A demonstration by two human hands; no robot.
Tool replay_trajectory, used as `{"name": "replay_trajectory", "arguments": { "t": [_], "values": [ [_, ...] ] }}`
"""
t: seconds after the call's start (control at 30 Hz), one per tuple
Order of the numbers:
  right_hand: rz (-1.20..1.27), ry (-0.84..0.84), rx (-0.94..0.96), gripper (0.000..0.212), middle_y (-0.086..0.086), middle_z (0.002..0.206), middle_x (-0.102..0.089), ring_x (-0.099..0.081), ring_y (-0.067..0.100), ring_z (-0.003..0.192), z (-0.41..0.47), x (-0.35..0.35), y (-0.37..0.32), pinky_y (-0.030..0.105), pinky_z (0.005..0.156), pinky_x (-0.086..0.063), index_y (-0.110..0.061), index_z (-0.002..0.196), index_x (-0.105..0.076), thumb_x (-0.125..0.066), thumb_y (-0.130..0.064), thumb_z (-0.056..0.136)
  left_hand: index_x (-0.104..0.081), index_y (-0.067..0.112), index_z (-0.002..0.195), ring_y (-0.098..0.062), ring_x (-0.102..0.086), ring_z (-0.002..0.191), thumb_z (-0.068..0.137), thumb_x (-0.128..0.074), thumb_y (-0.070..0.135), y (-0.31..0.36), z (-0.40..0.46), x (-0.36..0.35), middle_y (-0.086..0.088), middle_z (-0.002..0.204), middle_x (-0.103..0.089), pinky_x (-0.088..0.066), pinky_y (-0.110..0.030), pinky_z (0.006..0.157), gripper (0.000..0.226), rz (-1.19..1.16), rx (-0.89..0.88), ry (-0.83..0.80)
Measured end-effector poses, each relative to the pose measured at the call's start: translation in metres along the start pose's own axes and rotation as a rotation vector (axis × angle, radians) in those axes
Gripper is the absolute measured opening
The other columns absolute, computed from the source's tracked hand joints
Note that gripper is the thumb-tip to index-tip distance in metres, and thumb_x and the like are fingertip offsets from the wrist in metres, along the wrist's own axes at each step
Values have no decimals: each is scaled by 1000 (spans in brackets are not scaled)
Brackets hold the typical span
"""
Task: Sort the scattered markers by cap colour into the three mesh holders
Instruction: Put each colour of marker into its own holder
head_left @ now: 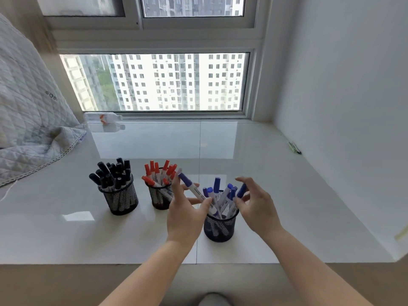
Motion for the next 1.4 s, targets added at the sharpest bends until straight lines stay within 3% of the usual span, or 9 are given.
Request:
{"name": "replay_trajectory", "arguments": {
  "t": [0.13,0.3,0.4,0.57,0.7,0.9,1.13,1.3,1.4],
  "values": [
    [-6,8,13,41,-7,86,-58,-56,13,66,-1,-2,-1,23,66,-46,-19,122,-56,-65,-11,82,3,53,136,9,-64,67,71,-79,25,7,0,5,29,104,-44,-51,-13,61,108,21,-87,8],
    [-56,-34,37,39,2,93,-62,-55,15,75,-5,-9,-2,26,73,-46,-17,127,-55,-57,-13,89,-23,41,130,11,-63,66,74,-75,23,9,-1,2,16,99,-50,-55,-18,57,79,43,-133,-17],
    [-19,-31,8,37,-2,88,-57,-53,13,74,-3,-9,0,22,72,-42,-16,127,-56,-54,-14,90,-32,44,115,9,-63,68,77,-73,16,13,-5,-1,21,92,-52,-50,-10,54,62,41,-186,-13],
    [-12,-60,-17,34,0,90,-59,-54,13,76,2,-9,4,23,73,-44,-15,125,-58,-53,-17,92,-42,36,106,9,-62,69,78,-72,19,13,-8,-12,22,84,-60,-53,-15,59,43,121,-214,-38],
    [0,-62,-22,32,2,87,-60,-56,16,75,2,-7,6,24,71,-45,-16,123,-60,-54,-16,91,-61,17,106,-8,-66,71,78,-72,17,7,-14,-17,12,84,-67,-57,-28,63,30,172,-286,-49],
    [5,-68,-17,33,-4,86,-57,-56,13,72,3,-8,6,24,72,-47,-20,122,-61,-56,-16,89,-74,15,94,-18,-66,71,75,-75,16,15,-22,-16,4,81,-72,-56,-33,53,19,440,-505,-18],
    [-29,-40,-41,34,-7,94,-50,-54,9,68,17,-6,3,23,68,-45,-19,117,-57,-62,-27,84,-70,17,95,-18,-58,79,76,-74,27,17,-6,-10,1,89,-60,-48,-27,59,22,416,-344,2],
    [-126,-146,-103,36,3,112,-55,-52,13,88,38,-19,3,22,77,-39,-15,120,-57,-57,-26,87,-58,23,117,-15,-51,100,82,-63,41,10,19,-16,1,109,-51,-45,-24,77,39,507,-209,-54],
    [-141,-235,-169,29,5,113,-62,-58,19,99,42,-30,7,25,81,-42,-13,113,-61,-55,-24,87,-60,23,114,-13,-50,100,85,-58,42,4,27,-25,3,108,-51,-45,-24,81,35,548,-147,-133]
  ]
}}
Point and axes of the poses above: each hand's wrist, its own z-axis towards the middle knuckle, its own x-axis out of the back of the hand, y = z × x, the point moved 8 cm from there along z, towards the middle knuckle
